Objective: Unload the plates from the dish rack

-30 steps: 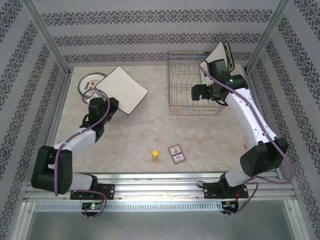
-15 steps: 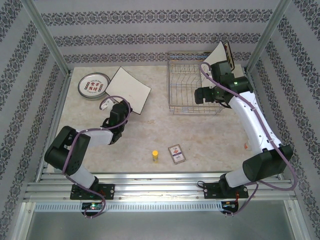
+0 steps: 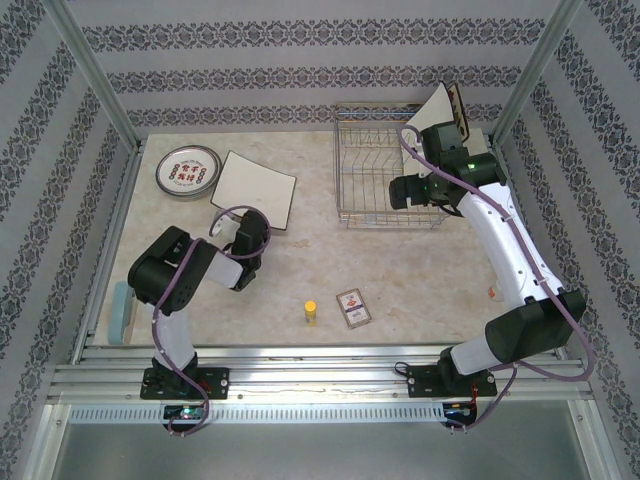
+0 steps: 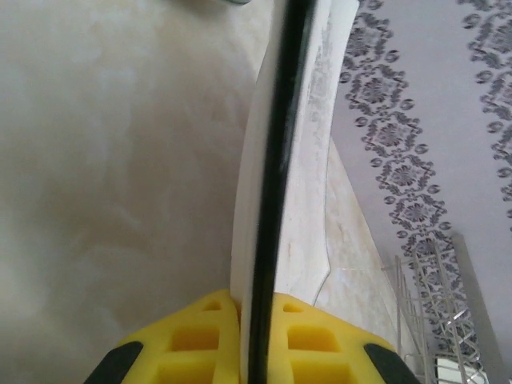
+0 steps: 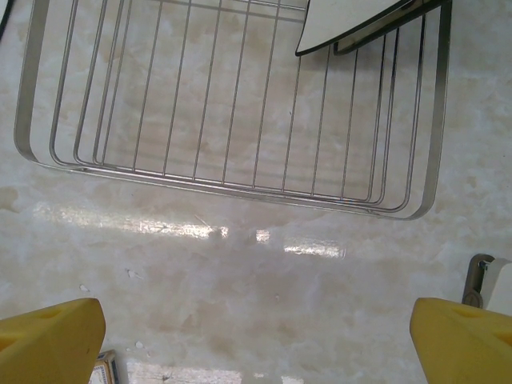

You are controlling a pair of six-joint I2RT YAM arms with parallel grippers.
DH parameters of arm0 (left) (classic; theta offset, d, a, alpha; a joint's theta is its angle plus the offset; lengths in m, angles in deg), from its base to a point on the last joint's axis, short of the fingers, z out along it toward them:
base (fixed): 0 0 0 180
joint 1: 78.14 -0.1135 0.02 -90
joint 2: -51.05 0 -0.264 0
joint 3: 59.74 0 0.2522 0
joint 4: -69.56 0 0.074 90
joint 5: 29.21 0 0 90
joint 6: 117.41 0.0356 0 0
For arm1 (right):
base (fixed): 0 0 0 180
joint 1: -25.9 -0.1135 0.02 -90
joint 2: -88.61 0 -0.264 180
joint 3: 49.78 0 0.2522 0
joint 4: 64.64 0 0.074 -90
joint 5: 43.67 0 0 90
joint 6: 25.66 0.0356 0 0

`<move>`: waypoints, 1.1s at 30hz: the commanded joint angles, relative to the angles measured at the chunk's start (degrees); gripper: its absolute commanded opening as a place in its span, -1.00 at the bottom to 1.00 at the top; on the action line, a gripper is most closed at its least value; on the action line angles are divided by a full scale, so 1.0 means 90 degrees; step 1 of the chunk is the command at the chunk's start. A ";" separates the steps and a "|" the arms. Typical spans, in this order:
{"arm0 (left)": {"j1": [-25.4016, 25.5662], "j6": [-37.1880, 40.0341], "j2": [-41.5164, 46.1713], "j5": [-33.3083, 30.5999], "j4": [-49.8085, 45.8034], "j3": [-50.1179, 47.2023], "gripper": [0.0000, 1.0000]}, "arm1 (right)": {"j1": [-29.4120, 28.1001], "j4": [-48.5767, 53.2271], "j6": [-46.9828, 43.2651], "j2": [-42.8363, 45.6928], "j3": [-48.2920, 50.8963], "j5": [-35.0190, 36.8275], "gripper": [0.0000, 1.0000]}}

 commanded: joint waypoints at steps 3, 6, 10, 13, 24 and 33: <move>0.0175 -0.0795 -0.0334 -0.0393 0.1939 0.0615 -1.00 | -0.0032 0.0239 -0.0138 -0.0097 -0.0229 0.0129 0.95; 0.0229 -0.1029 -0.0664 -0.0454 0.2119 0.0770 -1.00 | -0.0083 0.0260 -0.0142 -0.0129 -0.0275 0.0132 0.95; 0.0337 -0.1196 -0.1042 -0.0681 0.2339 0.0994 -1.00 | -0.0124 0.0282 -0.0151 -0.0159 -0.0269 0.0123 0.96; 0.0368 -0.1319 -0.1286 -0.0867 0.2467 0.1133 -1.00 | -0.0143 0.0297 -0.0163 -0.0178 -0.0268 0.0122 0.96; 0.0372 -0.1956 -0.1771 -0.1083 0.2356 0.1432 -1.00 | -0.0138 0.0235 -0.0180 -0.0176 -0.0177 0.0064 0.95; 0.0348 -0.2442 -0.1768 -0.0964 0.1788 0.1406 -0.78 | -0.0151 0.0133 -0.0172 -0.0197 -0.0086 -0.0024 0.95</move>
